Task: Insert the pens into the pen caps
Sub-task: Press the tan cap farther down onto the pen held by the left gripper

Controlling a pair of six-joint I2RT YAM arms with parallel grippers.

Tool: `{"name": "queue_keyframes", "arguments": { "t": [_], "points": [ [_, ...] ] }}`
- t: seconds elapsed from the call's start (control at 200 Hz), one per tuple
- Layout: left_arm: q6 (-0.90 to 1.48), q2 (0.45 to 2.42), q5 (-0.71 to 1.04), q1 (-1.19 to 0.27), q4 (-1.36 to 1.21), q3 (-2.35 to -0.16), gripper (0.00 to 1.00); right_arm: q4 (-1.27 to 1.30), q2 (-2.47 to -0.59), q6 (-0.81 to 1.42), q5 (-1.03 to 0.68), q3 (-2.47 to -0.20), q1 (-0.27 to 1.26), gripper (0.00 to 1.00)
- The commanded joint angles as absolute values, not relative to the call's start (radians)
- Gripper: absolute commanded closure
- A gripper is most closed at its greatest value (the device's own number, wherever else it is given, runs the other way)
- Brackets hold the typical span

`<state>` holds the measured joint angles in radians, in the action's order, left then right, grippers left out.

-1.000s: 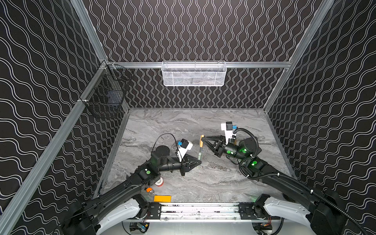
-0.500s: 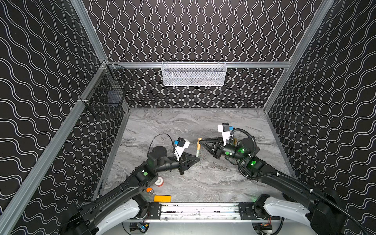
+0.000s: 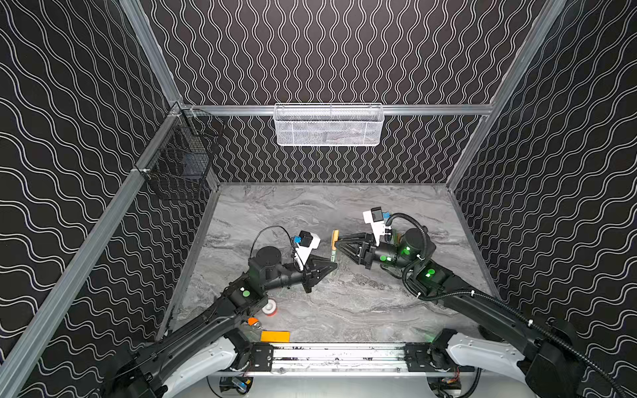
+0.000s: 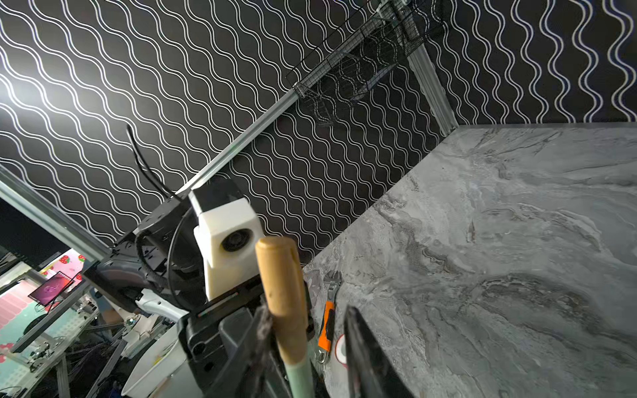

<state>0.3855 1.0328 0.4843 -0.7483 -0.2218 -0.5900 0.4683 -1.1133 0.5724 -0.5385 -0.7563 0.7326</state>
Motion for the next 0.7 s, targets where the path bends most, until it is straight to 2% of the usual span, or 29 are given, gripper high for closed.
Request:
{"name": "queue_keyframes", "arguments": {
  "t": [0.0,0.135,0.375,0.696],
  "points": [
    [0.352,1.040,0.456,-0.749,-0.228,-0.604,1.00,0.428,-1.108,0.552,-0.528,-0.783,0.732,0.56],
    [0.340,1.048,0.434,-0.749,-0.210,-0.608,1.00,0.394,-1.120,0.540,-0.519,-0.812,0.734,0.52],
    [0.334,1.051,0.422,-0.752,-0.205,-0.603,1.00,0.365,-1.163,0.516,-0.521,-0.859,0.733,0.54],
    [0.331,1.055,0.419,-0.752,-0.210,-0.600,1.00,0.339,-1.189,0.503,-0.532,-0.884,0.733,0.77]
  ]
}}
